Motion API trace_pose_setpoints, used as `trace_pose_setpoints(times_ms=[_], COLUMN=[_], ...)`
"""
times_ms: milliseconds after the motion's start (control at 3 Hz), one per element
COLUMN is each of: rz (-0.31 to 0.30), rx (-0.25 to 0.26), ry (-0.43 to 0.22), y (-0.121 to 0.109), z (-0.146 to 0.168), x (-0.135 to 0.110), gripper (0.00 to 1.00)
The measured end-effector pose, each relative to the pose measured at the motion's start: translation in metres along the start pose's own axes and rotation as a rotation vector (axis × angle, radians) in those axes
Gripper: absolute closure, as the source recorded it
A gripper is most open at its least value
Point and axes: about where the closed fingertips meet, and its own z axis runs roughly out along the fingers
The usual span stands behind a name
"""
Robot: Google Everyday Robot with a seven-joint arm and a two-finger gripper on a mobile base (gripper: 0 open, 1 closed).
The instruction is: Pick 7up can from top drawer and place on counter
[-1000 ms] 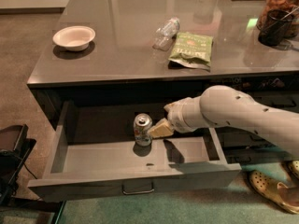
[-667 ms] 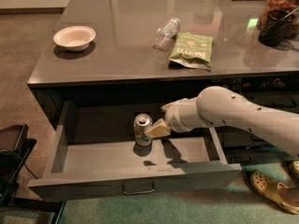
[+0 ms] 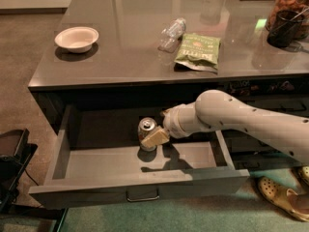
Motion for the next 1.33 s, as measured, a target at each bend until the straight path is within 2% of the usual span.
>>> trace_pose_setpoints(times_ms=[333,667,1333], rz=[0.001,0.002,0.002], rx=[-0.027,-0.044,-0.045], ry=[-0.016,-0.038,-0.039], y=[0.001,-0.001,-0.001], z=[0.014,0.028,0.028], x=[-0.002,-0.001,-0.002], gripper=[0.22,0.41,0.87])
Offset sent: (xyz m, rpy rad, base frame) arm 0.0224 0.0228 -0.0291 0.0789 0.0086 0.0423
